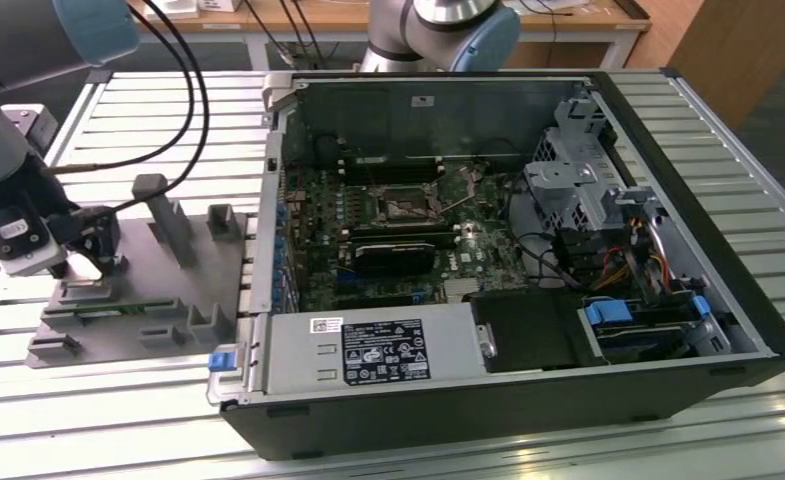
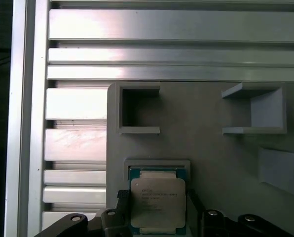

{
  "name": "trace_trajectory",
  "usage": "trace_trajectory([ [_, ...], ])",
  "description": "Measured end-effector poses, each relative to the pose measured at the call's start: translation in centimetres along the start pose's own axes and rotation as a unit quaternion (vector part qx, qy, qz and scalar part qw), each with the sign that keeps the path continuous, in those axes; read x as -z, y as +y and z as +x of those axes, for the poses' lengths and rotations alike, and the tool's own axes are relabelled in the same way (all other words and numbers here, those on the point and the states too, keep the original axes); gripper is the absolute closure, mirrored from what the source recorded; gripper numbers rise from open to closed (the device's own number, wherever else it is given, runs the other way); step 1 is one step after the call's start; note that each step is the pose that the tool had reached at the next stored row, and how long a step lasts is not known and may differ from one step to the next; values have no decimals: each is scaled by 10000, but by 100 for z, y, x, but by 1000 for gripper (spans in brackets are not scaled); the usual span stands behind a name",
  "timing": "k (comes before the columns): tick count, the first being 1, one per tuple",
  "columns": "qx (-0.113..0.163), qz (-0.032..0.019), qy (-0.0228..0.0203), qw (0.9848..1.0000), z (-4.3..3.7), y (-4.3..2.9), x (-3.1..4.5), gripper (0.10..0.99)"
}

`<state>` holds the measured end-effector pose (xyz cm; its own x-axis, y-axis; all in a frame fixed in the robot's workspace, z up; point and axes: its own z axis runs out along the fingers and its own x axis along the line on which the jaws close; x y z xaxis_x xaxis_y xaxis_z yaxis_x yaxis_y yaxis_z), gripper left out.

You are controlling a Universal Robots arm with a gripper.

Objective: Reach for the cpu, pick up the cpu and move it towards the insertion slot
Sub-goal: 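Pick up the cpu and move it towards the insertion slot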

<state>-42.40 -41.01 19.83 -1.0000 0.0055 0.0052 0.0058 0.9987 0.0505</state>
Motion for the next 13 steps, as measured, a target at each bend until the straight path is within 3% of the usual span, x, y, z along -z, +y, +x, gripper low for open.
trace_trajectory([
  [6, 0, 0, 0, 10000, 0, 3, 32, 545],
  [13, -1, -47, 1, 10000, 2, 6, 98, 545],
])
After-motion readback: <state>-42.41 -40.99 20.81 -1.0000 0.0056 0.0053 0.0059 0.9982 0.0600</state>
